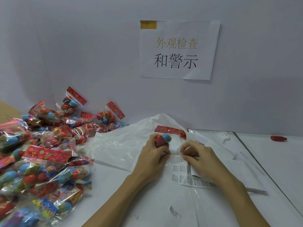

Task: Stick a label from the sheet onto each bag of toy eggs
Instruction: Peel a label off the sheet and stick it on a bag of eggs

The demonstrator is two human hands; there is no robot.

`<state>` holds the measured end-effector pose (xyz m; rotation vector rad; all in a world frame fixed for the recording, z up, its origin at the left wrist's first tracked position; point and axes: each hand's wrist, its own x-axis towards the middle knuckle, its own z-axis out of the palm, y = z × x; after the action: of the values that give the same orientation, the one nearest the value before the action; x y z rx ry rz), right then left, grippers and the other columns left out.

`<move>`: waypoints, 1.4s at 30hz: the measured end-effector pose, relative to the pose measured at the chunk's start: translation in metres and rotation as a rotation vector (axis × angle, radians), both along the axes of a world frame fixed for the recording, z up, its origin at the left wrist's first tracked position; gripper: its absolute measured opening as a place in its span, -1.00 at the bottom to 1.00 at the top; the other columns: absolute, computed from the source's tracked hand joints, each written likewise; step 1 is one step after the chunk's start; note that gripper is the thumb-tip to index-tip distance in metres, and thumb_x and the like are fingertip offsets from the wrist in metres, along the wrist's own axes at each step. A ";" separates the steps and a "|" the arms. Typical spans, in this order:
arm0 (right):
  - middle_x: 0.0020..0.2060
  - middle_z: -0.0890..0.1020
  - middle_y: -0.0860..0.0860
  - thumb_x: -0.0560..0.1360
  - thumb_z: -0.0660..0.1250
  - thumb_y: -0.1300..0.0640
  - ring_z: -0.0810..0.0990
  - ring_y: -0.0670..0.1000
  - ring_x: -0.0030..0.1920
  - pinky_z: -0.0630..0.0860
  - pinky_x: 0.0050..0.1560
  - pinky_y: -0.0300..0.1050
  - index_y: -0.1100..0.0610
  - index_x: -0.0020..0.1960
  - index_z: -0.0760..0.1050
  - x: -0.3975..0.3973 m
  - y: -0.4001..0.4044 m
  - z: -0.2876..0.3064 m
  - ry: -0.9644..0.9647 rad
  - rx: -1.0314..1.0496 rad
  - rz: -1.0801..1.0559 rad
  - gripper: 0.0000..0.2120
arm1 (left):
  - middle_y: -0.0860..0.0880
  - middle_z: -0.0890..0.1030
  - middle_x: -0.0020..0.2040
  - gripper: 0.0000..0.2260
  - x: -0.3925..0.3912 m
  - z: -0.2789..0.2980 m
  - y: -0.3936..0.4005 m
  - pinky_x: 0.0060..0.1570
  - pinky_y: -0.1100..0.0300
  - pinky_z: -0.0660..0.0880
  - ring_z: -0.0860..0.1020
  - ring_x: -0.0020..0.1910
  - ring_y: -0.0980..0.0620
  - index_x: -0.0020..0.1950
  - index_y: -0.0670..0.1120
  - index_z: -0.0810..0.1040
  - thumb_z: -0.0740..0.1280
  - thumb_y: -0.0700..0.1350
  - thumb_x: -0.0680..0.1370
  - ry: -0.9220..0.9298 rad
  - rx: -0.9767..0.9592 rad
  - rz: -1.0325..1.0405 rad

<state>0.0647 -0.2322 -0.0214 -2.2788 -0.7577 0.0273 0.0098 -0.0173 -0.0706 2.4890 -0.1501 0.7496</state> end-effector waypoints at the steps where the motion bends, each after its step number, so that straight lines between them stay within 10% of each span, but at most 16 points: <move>1: -0.09 0.72 -0.20 0.59 0.46 0.17 0.67 -0.28 -0.01 0.54 0.07 -0.43 -0.13 0.03 0.62 0.000 0.000 0.000 0.004 -0.003 0.005 -0.81 | 0.09 0.29 0.35 -0.93 0.000 0.000 0.000 0.13 0.07 0.58 0.46 0.13 0.04 0.03 0.02 0.65 0.44 -0.01 0.61 -0.002 -0.002 -0.002; 42: -0.18 0.72 -0.19 0.53 0.52 0.20 0.68 -0.22 -0.06 0.62 0.12 -0.23 -0.09 -0.12 0.65 -0.003 -0.002 0.005 0.034 0.051 0.023 -0.81 | 0.10 0.30 0.35 -0.95 -0.001 0.002 -0.001 0.13 0.07 0.59 0.48 0.14 0.02 0.02 0.04 0.65 0.47 -0.03 0.60 -0.008 -0.008 -0.018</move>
<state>0.0615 -0.2340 -0.0167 -2.2163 -0.7584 0.0561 0.0092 -0.0183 -0.0689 2.4742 -0.1714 0.7518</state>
